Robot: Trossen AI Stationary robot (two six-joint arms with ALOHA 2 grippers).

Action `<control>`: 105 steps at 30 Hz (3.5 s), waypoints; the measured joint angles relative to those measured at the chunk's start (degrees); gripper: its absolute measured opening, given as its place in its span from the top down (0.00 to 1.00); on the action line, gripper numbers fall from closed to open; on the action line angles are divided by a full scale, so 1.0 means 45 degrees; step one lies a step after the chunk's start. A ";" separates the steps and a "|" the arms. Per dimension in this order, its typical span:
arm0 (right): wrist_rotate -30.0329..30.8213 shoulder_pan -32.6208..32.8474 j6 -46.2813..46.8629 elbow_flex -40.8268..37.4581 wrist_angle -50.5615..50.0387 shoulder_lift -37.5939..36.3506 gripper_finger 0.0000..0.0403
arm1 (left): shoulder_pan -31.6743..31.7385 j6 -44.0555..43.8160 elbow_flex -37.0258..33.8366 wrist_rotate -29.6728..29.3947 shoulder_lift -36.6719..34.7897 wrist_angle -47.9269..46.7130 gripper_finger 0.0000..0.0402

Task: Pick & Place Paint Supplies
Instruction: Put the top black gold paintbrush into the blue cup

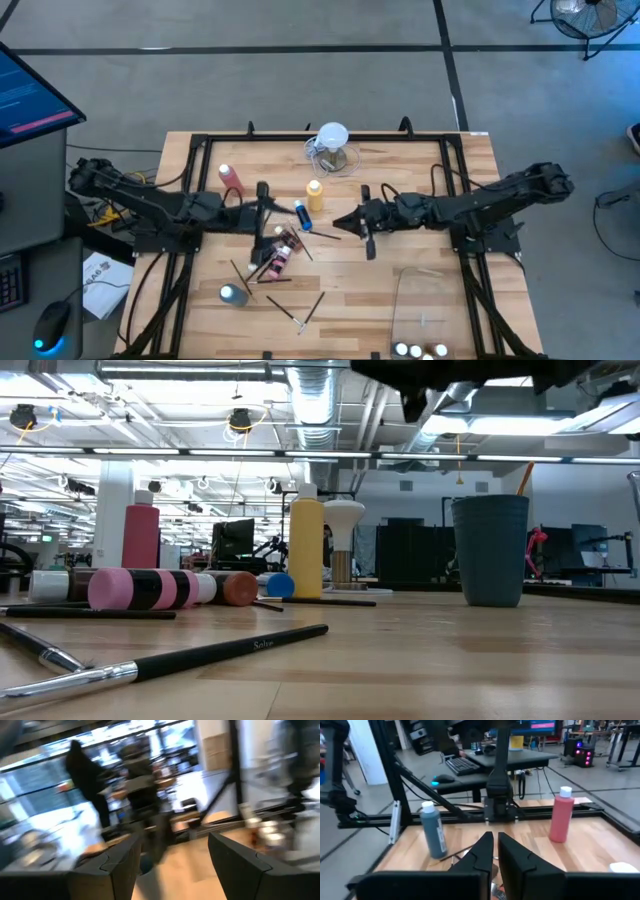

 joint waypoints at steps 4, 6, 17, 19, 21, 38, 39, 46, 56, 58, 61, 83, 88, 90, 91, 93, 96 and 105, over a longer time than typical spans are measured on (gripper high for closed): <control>-0.0049 -0.0063 -0.0265 0.0372 -0.0110 0.0399 0.96 | 0.0930 -0.0940 0.0000 -0.0276 0.0000 -0.0653 0.45; -0.0047 -0.0161 -0.0554 0.0470 -0.0360 0.0615 0.96 | 0.1342 -0.1482 0.0000 -0.0280 -0.0022 -0.1248 0.45; -0.0038 -0.1074 -0.1586 0.1328 -0.2344 0.1472 0.96 | 0.2103 -0.4273 0.0005 0.0673 -0.0761 -0.4925 0.45; -0.0042 -0.1231 -0.1492 0.1303 -0.2469 0.1472 0.96 | 0.2103 -0.4307 0.0010 0.1396 -0.0768 -0.5268 0.45; -0.0043 -0.1365 -0.1488 0.1303 -0.2616 0.1469 0.96 | 0.2141 -0.4335 0.0000 0.1998 -0.0834 -0.5948 0.45; -0.0034 -0.1486 -0.1435 0.1299 -0.2541 0.1472 0.96 | 0.2616 -0.5403 -0.0003 0.2675 -0.0152 -0.7903 0.45; -0.0034 -0.1443 -0.1346 0.1299 -0.2556 0.1472 0.96 | 0.2579 -0.5405 0.0017 0.2772 -0.0048 -0.7635 0.45; -0.0047 -0.1144 -0.1115 0.1294 -0.2744 0.1468 0.96 | 0.2257 -0.5416 0.0000 0.3435 0.0350 -0.6822 0.45; -0.0047 -0.1103 -0.1119 0.1294 -0.2770 0.1468 0.96 | 0.2215 -0.5933 0.0008 0.3169 0.0526 -0.6698 0.45; -0.0047 -0.1103 -0.1114 0.1294 -0.2770 0.1468 0.96 | 0.2215 -0.5964 0.0015 0.3147 0.0614 -0.6590 0.45; -0.0047 -0.1103 -0.1119 0.1294 -0.2780 0.1468 0.96 | 0.2241 -0.6137 0.0010 0.3067 0.0681 -0.6841 0.45; -0.0050 -0.1103 -0.1119 0.1294 -0.2826 0.1465 0.97 | 0.2437 -0.6466 0.0010 0.4390 0.4725 -0.7663 0.57; -0.0048 -0.1103 -0.1119 0.1294 -0.2828 0.1468 0.97 | 0.2107 -0.6132 0.0010 0.4484 0.5495 -0.7422 0.59; -0.0050 -0.1103 -0.1119 0.1294 -0.2843 0.1468 0.97 | 0.1980 -0.5982 0.0010 0.4475 0.5733 -0.7400 0.60; -0.0047 -0.1103 -0.1118 0.1294 -0.2846 0.1468 0.97 | 0.1902 -0.5941 0.0010 0.4403 0.5826 -0.7357 0.60; -0.0050 -0.1103 -0.1119 0.1294 -0.2867 0.1468 0.97 | 0.1717 -0.5898 0.0005 0.4198 0.5966 -0.7282 0.61; -0.0047 -0.1103 -0.1119 0.1294 -0.2872 0.1468 0.97 | 0.1515 -0.5838 0.0022 0.4178 0.6120 -0.7186 0.63; -0.0047 -0.1132 -0.1119 0.1294 -0.2833 0.1463 0.97 | 0.1336 -0.5924 0.0049 0.4237 0.6169 -0.6770 0.69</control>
